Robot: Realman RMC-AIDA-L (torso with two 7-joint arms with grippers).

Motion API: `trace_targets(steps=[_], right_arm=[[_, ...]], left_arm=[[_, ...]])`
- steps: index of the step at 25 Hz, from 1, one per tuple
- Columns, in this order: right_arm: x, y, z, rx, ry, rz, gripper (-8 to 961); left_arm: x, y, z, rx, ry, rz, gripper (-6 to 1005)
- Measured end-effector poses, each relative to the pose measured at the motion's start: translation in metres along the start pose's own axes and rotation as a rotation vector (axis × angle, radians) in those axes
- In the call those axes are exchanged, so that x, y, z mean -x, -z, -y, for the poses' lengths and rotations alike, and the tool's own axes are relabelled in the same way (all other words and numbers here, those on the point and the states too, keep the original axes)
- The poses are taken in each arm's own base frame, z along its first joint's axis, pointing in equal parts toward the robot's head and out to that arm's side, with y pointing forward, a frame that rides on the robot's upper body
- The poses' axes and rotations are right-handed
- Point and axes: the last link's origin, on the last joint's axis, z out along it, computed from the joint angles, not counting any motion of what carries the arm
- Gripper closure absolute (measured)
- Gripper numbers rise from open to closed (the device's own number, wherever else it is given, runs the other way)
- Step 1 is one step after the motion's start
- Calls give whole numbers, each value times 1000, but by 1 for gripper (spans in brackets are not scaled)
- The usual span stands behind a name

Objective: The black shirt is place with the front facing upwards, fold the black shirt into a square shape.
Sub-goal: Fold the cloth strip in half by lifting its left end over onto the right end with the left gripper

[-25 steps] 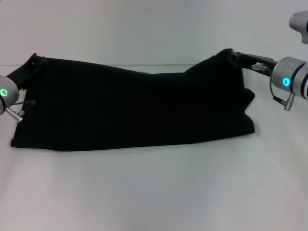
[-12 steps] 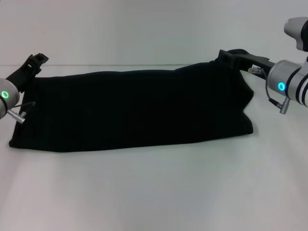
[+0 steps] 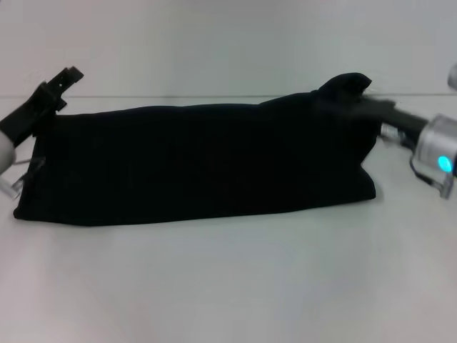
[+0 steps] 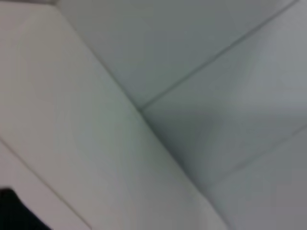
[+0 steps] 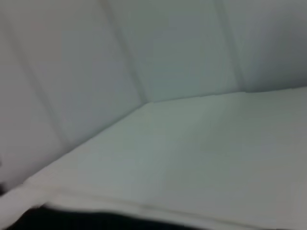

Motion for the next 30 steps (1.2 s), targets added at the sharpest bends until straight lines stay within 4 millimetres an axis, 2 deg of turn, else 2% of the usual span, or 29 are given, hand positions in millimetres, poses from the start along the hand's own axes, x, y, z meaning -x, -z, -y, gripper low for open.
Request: trace_targets(steps=[5, 10, 15, 22, 30], right_arm=[[-23, 20, -19, 164, 172, -45, 303], [-42, 30, -27, 206, 221, -43, 241], [-48, 36, -33, 242, 227, -38, 148], [-60, 45, -49, 357, 314, -44, 41], [-70, 48, -54, 383, 335, -60, 42]], left_arm=[[1, 38, 14, 85, 136, 67, 222], [8, 75, 27, 124, 236, 130, 183], [20, 98, 36, 113, 320, 236, 176], [24, 124, 49, 52, 380, 300, 176], [24, 132, 70, -68, 391, 257, 175]])
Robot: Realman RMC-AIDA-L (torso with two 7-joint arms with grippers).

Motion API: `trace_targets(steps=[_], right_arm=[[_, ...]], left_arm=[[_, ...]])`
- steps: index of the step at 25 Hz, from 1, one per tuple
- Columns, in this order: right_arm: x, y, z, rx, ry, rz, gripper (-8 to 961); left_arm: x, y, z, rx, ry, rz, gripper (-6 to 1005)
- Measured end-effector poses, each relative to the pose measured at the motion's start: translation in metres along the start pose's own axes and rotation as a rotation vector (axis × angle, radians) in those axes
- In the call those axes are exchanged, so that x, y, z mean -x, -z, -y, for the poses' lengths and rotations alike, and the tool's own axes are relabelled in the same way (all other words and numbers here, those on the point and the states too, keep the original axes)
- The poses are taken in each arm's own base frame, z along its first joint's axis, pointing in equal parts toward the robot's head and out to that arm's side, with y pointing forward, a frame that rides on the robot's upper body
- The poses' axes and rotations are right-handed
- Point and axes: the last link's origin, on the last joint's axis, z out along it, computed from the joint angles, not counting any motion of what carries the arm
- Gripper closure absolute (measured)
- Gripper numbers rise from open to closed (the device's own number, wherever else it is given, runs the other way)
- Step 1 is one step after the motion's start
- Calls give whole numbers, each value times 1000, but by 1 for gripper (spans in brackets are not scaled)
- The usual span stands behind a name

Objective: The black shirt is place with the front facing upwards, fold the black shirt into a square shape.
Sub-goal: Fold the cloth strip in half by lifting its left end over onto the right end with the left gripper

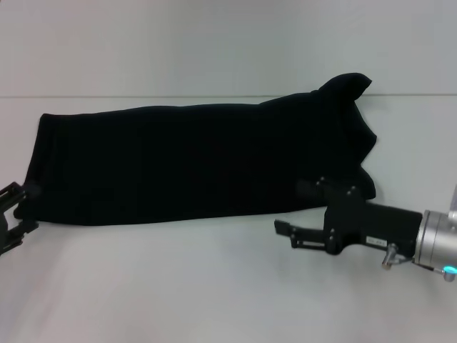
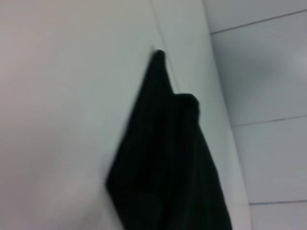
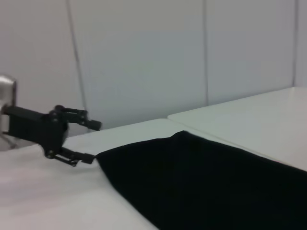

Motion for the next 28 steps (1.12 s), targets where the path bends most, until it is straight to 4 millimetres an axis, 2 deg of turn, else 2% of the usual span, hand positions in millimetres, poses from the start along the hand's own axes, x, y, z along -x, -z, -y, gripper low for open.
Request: trace_targets(steps=[7, 28], right_arm=[[-4, -4, -9, 55, 24, -31, 42], [-3, -5, -9, 49, 16, -24, 42]], left_arm=[[-3, -4, 4, -46, -9, -7, 178], [-14, -32, -3, -129, -81, -20, 187]])
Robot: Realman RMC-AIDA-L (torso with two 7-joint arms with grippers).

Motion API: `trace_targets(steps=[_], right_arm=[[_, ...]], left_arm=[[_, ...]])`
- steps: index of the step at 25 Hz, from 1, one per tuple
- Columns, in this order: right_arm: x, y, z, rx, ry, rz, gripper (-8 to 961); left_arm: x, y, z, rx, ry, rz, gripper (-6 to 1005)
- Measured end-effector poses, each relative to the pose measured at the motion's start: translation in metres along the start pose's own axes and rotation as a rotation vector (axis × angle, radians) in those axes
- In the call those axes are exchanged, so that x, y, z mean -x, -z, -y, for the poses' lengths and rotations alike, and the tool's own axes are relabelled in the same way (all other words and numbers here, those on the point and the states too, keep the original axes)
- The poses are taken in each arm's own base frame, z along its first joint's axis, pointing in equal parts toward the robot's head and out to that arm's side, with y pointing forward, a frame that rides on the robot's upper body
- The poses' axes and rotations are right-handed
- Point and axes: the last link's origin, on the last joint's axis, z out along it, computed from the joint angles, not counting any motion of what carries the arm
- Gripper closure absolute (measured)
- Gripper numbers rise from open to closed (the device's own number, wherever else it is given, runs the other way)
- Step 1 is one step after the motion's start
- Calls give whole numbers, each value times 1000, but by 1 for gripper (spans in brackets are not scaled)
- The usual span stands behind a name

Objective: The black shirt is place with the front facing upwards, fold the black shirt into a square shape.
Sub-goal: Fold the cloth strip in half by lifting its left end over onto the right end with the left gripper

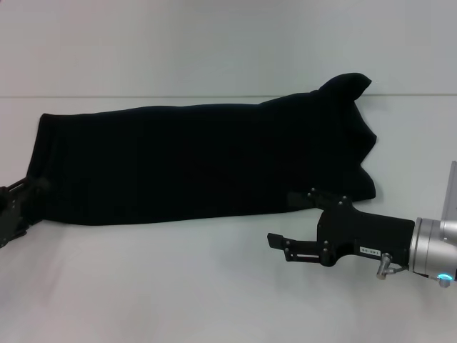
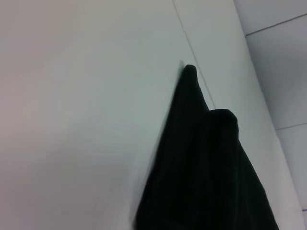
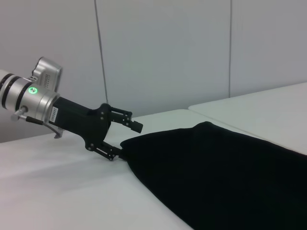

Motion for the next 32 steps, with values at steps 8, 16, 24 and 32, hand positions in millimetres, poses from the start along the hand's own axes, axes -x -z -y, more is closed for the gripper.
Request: trace_targets(steps=[8, 16, 24, 32], right_arm=[[0, 0, 0, -3, -5, 3, 44], [1, 0, 1, -4, -4, 5, 49], [2, -1, 2, -2, -2, 5, 48], [3, -2, 1, -1, -2, 6, 49]], left_arm=[[-6, -4, -2, -31, -52, -13, 190], [-9, -10, -7, -58, -112, 6, 322], [-11, -12, -9, -56, -118, 4, 631], [-12, -11, -8, -59, -116, -9, 922]])
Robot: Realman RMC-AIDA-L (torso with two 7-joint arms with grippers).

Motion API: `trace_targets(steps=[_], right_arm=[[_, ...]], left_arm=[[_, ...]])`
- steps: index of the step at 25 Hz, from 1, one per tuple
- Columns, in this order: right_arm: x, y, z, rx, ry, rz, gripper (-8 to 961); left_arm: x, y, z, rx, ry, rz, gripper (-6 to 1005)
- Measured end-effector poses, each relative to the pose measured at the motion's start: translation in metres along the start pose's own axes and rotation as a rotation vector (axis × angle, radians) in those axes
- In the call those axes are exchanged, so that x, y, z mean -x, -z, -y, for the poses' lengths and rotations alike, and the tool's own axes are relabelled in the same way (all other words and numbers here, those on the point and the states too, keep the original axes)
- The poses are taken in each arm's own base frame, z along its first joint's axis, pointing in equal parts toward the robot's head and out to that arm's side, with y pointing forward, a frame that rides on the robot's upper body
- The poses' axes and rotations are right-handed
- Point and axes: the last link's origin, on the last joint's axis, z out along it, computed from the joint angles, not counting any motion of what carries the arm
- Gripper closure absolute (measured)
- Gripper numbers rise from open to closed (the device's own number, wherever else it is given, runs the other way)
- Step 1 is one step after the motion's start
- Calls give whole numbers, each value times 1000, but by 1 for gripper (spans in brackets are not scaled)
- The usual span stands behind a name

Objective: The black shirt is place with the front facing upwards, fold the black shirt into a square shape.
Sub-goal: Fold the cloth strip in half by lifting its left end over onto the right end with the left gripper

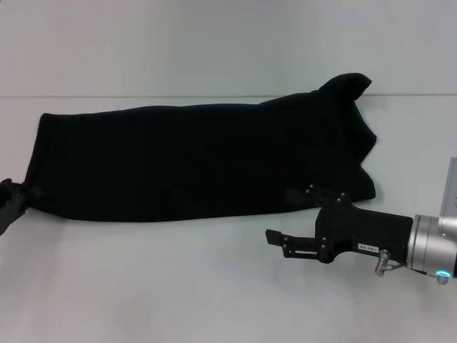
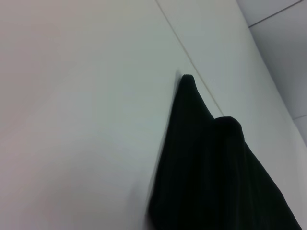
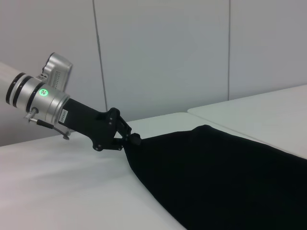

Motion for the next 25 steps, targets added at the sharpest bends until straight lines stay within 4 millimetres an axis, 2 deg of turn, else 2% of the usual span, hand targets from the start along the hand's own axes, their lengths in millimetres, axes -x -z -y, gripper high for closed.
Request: trace_targets(steps=[8, 16, 19, 22, 25], right_arm=[[-1, 5, 3, -38, -25, 22, 49], [-13, 31, 13, -176, -101, 67, 48], [-17, 40, 14, -211, -122, 77, 48], [-22, 45, 14, -236, -137, 78, 48], [-26, 50, 15, -256, -148, 71, 48]], left_arm=[[-7, 4, -1, 19, -20, -32, 949], [-37, 33, 15, 0, 22, -130, 959], [-45, 42, 15, 22, 46, -155, 959], [-48, 44, 5, 84, 61, -153, 960], [-51, 39, -18, 189, 63, -131, 960]])
